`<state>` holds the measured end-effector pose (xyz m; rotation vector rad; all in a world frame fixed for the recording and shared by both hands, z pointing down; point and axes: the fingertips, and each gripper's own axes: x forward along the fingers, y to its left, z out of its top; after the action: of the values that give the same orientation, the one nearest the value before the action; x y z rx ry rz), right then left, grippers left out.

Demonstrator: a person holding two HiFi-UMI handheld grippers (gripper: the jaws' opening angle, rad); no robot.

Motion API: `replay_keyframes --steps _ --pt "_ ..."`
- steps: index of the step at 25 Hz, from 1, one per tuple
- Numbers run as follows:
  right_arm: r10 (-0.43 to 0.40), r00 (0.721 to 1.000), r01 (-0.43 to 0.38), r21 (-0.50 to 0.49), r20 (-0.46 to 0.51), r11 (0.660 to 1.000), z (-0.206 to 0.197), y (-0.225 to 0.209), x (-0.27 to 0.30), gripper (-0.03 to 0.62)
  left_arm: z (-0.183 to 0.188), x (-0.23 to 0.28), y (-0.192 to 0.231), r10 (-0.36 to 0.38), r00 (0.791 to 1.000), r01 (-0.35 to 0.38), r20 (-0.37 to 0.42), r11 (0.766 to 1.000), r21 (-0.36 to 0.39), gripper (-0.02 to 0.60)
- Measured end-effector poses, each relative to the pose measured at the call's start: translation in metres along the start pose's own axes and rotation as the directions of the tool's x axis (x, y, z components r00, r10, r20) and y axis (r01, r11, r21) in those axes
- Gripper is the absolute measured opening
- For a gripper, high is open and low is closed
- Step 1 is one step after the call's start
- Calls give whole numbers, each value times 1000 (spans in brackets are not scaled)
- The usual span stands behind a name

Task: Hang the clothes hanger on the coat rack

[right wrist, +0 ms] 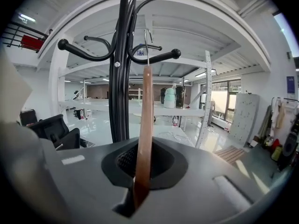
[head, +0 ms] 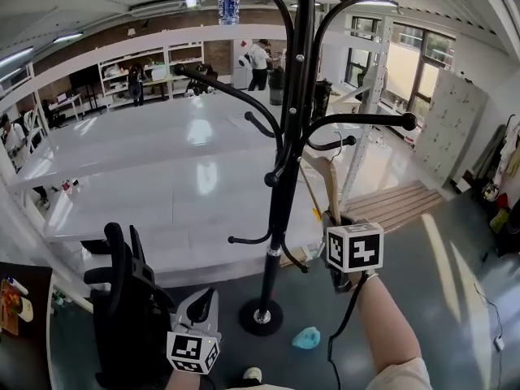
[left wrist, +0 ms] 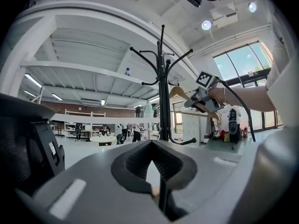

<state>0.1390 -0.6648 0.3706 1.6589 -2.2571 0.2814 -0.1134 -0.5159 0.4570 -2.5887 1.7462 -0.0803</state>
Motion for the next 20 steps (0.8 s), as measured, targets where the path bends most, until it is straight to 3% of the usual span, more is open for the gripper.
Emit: replay_keyframes --steps 9,20 --pt "22 997 -21 19 -73 1000 -18 6 37 28 -13 0 19 40 999 -41 -27 999 -26 0" --pt "9 1000 -9 46 1 999 -21 8 41 45 -14 1 19 48 998 -49 -32 999 -24 0"
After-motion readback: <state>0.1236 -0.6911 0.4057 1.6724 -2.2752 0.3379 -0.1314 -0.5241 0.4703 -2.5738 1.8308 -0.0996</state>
